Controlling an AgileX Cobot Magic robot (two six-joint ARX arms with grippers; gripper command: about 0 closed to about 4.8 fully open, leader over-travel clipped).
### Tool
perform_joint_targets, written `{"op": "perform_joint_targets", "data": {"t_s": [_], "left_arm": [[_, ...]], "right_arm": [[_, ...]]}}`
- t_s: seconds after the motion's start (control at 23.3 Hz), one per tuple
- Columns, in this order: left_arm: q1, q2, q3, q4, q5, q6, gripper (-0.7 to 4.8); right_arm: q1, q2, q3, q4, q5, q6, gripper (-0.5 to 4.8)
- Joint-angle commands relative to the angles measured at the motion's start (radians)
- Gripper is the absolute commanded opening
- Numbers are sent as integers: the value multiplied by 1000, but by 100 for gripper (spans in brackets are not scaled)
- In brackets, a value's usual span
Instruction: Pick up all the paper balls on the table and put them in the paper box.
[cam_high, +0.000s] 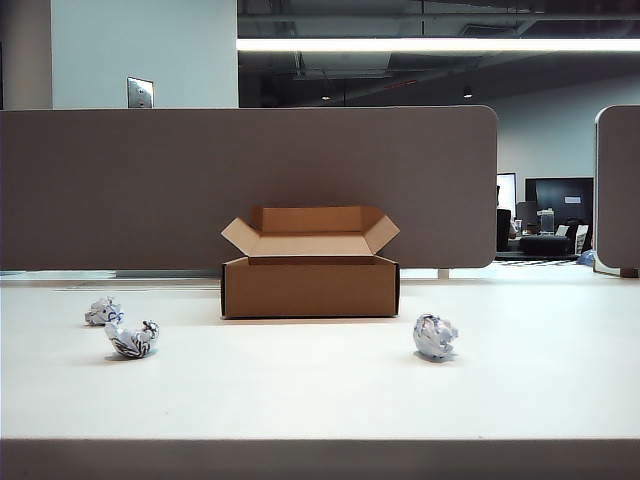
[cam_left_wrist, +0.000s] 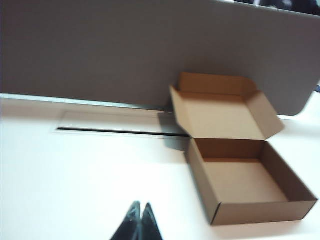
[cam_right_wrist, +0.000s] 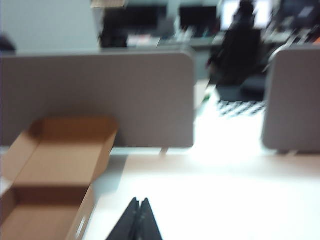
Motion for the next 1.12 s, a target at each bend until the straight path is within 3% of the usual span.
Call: {"op": "perform_joint_targets", "data": {"t_s": [0.04,0.13,0.3,0.69,0.73,0.77,0.82,0.9,0.94,1.03,1.07,1.12], "left_arm": [[-1,100,86,6,60,66,-6],[-1,164,134,-26,66,97,-6],[-2,311,225,-55,69,174,-6],[-2,642,321,-38,53,195,-6],[-1,711,333,-29,53,197,-4],[-1,739,337,-23,53,203,3],[-1,766,340,-16,55,213,22],[-2,822,341,17,59,214,91],[-1,854,341,41,78,212,122],[1,936,341,112,126,165,138],[1,966,343,129,126,152,175],[1,1010,355,130,124,150,265]], "right_arm": [[2,105,84,-124,-100,3,-5],[15,157,117,-169,-146,0,-5],[98,245,125,-180,-139,-56,-5],[229,460,125,-280,-138,-61,-5],[246,492,125,-290,-139,-71,30],[250,504,125,-290,-140,-82,100],[254,517,125,-291,-140,-87,220],[266,534,125,-296,-140,-86,401],[272,541,125,-298,-141,-86,431],[291,562,125,-298,-142,-85,433],[298,570,126,-296,-142,-81,434],[314,584,126,-296,-137,-39,442]]}}
